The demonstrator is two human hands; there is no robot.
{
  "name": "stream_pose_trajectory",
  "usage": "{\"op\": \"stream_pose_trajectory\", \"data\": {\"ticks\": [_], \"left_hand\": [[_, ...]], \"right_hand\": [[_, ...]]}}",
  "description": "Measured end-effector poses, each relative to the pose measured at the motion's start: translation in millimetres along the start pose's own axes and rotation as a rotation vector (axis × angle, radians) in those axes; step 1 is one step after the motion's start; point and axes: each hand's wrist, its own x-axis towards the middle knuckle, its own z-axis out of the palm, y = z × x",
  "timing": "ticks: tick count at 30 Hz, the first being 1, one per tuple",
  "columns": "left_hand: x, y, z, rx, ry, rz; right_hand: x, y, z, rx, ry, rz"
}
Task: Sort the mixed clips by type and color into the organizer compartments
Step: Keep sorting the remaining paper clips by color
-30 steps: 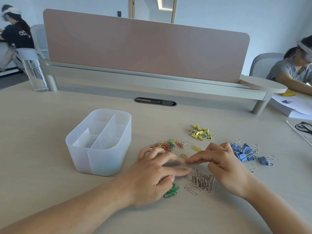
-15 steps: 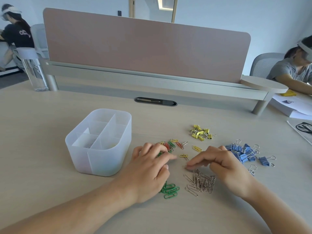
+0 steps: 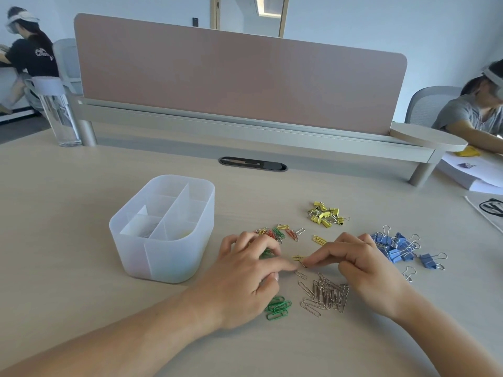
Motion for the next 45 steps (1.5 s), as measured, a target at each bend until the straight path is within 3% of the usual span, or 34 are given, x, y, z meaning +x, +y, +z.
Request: {"op": "stream_pose_trajectory", "data": {"ticks": [4,9,16,23,31,41,45], "left_hand": [[0,1,0,0.014,0.007,-0.031],[0,1,2,0.056,-0.019,-0.017],[-2,3,-3,0.047,0.000,0.026],[0,3,0,0.108,-0.043,0.045],[1,5,-2,0.105,-0.069,0.040],[0,4,-3,0.074,-0.079,0.062],[-1,3,-4,0.060,-0.090,0.095]], "right_hand": [[-1,-3,0,0.119,-0.046,0.000],[-1,-2,-1,0.155,0.018,-0.019],[5,14,13,-0.150,0.183,-0.095],[14,11,20,-0.222,0.190,-0.127],[16,-2,19,-0.605,0.252,-0.300],[11,6,17,-0.477,0.269,-0.294],[12,12,15,-0.498,0.272,-0.154]]}}
